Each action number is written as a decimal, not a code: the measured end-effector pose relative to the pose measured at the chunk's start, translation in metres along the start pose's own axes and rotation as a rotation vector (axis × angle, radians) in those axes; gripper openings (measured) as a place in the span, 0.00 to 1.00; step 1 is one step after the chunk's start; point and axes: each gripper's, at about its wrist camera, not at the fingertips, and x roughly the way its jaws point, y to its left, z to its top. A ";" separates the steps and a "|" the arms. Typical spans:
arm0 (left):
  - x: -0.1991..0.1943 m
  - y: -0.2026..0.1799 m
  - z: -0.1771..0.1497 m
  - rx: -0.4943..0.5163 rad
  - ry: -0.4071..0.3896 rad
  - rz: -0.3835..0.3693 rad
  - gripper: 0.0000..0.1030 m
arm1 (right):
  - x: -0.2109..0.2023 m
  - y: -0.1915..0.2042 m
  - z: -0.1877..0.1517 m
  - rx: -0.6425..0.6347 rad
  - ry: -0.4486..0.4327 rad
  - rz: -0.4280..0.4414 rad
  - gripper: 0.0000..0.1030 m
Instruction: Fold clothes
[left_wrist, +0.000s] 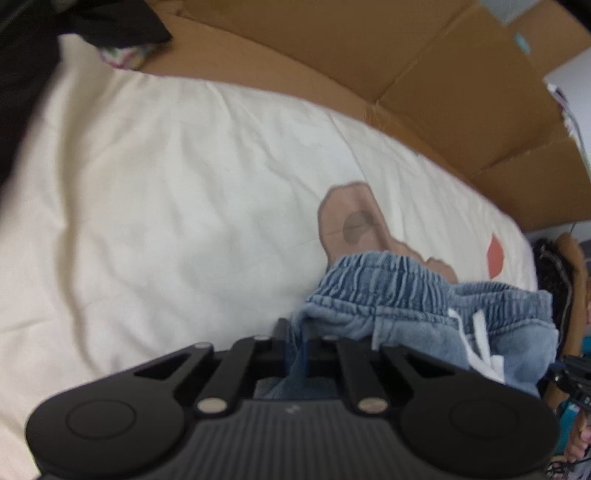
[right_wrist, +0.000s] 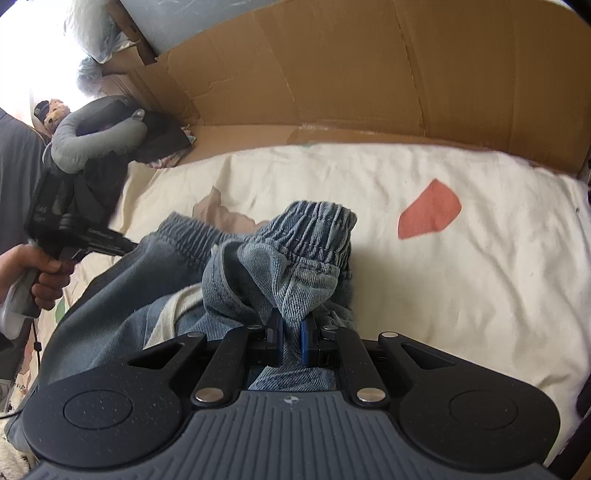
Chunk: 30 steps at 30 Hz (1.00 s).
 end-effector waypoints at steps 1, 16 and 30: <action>-0.008 0.002 -0.001 -0.008 -0.018 -0.005 0.04 | -0.002 0.001 0.004 -0.006 -0.003 -0.001 0.06; -0.071 0.022 -0.021 -0.029 -0.122 -0.020 0.00 | -0.025 0.031 0.053 -0.109 -0.017 -0.016 0.06; 0.006 0.048 0.006 -0.172 0.001 -0.162 0.47 | -0.022 0.017 0.045 -0.072 0.010 -0.034 0.06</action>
